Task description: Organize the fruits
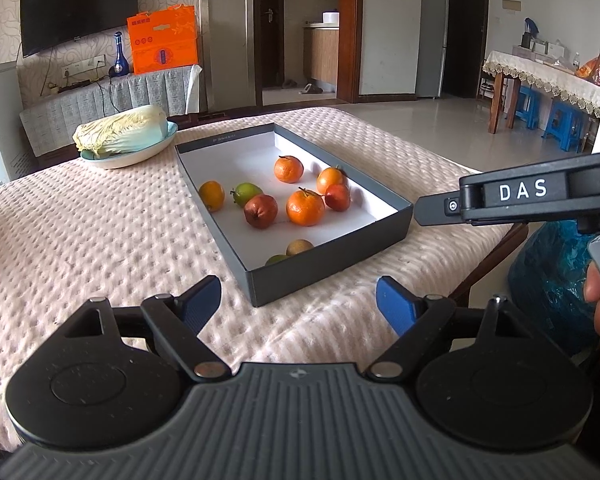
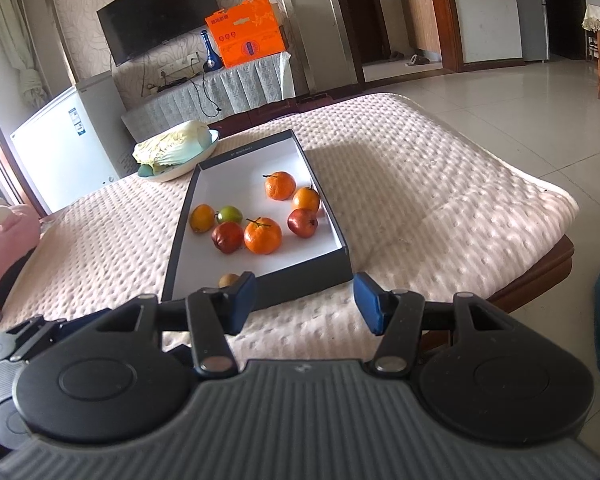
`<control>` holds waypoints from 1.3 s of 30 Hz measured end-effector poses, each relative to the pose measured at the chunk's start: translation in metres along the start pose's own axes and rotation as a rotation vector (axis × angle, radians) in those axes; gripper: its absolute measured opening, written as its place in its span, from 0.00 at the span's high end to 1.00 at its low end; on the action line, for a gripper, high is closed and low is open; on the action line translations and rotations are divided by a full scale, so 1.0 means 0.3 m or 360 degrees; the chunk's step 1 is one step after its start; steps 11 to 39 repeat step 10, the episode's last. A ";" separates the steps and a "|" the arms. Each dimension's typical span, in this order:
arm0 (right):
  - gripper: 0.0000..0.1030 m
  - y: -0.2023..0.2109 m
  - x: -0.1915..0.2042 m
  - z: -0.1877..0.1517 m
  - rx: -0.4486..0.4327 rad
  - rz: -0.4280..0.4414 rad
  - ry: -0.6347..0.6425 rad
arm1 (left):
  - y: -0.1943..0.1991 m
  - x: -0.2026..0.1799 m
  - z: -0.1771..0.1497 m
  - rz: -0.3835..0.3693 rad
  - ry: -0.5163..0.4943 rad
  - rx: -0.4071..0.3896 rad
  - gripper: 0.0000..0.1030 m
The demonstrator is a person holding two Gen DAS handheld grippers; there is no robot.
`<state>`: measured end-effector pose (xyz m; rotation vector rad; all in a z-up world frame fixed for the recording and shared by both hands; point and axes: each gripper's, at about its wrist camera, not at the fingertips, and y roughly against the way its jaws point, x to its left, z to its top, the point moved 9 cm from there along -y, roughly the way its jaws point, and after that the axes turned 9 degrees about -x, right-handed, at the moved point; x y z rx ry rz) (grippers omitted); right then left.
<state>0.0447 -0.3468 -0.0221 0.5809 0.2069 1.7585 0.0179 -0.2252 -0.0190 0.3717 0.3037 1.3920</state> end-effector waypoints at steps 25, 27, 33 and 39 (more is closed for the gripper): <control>0.45 0.002 -0.008 -0.001 0.0000 -0.0013 -0.0002 | 0.004 0.001 0.003 -0.0011 -0.0010 -0.0025 0.15; 0.45 0.002 -0.008 -0.001 0.0000 -0.0013 -0.0002 | 0.004 0.001 0.003 -0.0011 -0.0010 -0.0025 0.15; 0.45 0.002 -0.008 -0.001 0.0000 -0.0013 -0.0002 | 0.004 0.001 0.003 -0.0011 -0.0010 -0.0025 0.15; 0.45 0.002 -0.008 -0.001 0.0000 -0.0013 -0.0002 | 0.004 0.001 0.003 -0.0011 -0.0010 -0.0025 0.15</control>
